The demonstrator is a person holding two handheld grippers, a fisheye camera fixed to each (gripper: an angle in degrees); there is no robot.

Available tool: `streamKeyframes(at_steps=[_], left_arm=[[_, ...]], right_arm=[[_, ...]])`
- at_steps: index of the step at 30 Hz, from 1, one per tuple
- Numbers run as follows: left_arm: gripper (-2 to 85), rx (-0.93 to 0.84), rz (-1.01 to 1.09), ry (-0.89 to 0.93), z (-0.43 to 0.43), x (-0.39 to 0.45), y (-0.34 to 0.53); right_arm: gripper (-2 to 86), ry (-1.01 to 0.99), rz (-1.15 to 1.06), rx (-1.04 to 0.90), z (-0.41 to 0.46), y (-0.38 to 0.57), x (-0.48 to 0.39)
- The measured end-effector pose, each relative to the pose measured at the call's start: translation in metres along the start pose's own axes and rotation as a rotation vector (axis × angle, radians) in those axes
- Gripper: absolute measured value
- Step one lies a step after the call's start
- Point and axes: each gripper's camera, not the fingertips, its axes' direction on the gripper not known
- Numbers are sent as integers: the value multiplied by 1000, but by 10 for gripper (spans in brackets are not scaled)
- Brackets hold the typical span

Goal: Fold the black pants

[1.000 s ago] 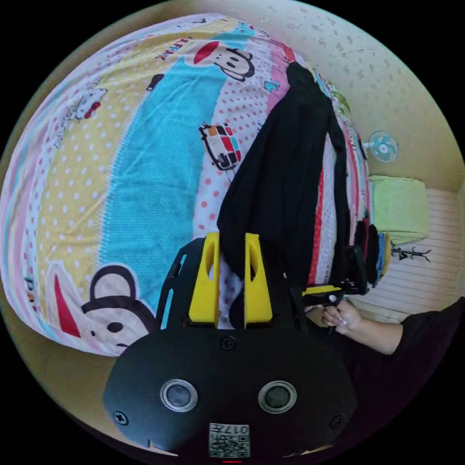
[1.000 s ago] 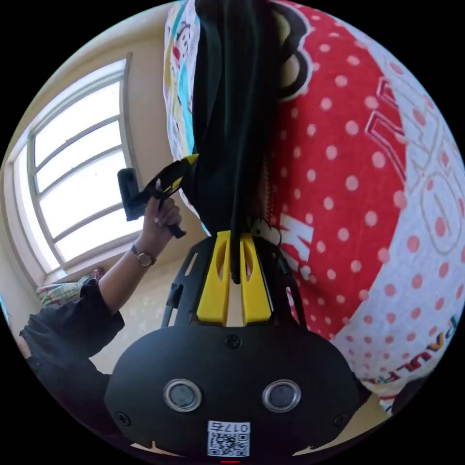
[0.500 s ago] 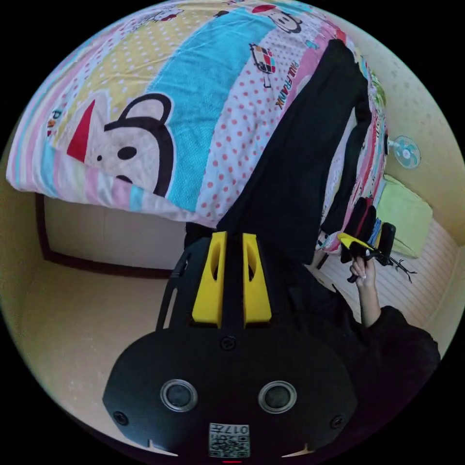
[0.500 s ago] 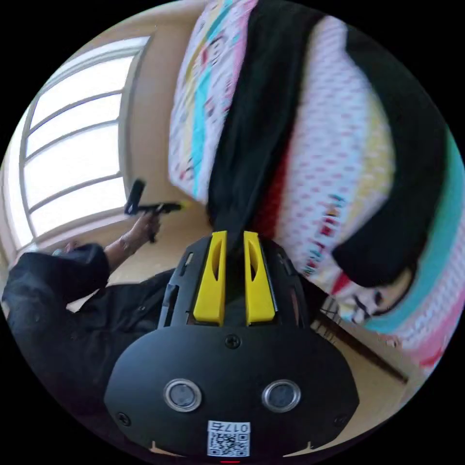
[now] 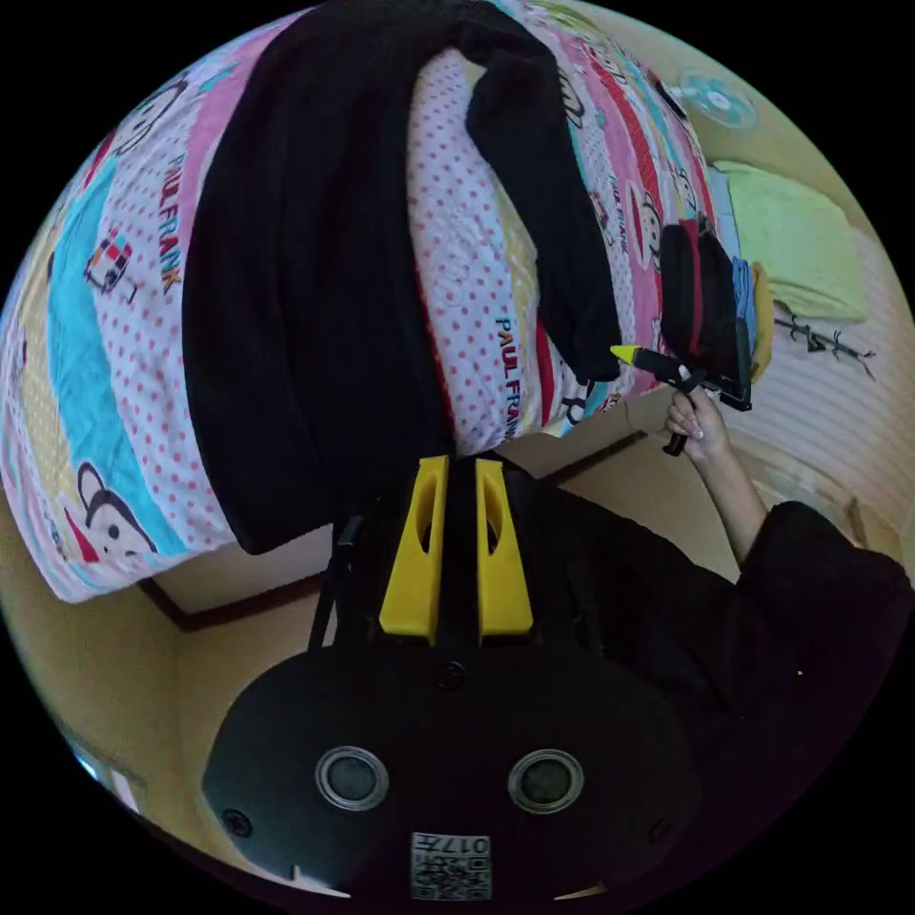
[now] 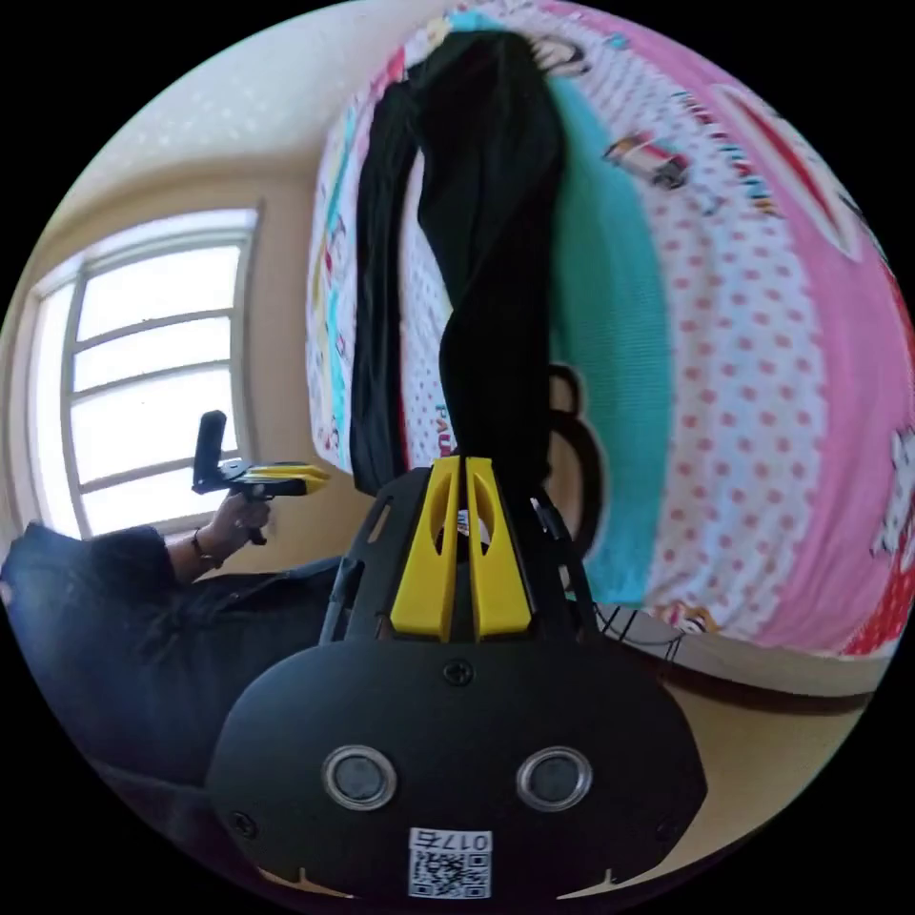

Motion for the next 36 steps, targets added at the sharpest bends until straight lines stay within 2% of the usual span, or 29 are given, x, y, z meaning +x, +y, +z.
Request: streamKeyframes(at_steps=[1,5,7,11,15,17,19,22,24,26,28,32,33,36], left_arm=[[59,0,54,6,4,15,-11],[82,27,125,49,21,44,-47],[112,52,130,115,35,53,-74],[128,91,115,225,59,66,-116],[137,23,115,272,107,91,-159],[125,-87,103,245,138,101,-173],[75,-258,63,188,169,107,-177],[48,-312,115,263,174,116,-151],[45,-352,196,207,178,125,-120],[46,-342,192,232,185,122,-89],[61,-326,22,288,189,98,-61],[116,-217,-155,298,163,69,-37],[131,-151,-157,312,146,68,-36],[147,-31,31,400,108,95,-57]], right_arm=[[20,59,77,53,-25,25,30],[29,-108,332,203,-77,93,125],[40,-145,331,265,-90,107,136],[107,-69,300,335,-102,108,130],[120,-18,306,203,-75,85,139],[98,42,312,5,-41,77,150],[64,16,255,-84,-31,79,151],[44,-19,159,-24,-50,96,143],[40,-86,171,18,-58,111,148],[36,-119,202,-58,-36,123,157],[34,-79,235,-118,-14,125,157],[31,49,200,-9,-18,124,110],[31,45,165,-2,-18,123,96],[30,-35,-66,-69,-4,110,19]])
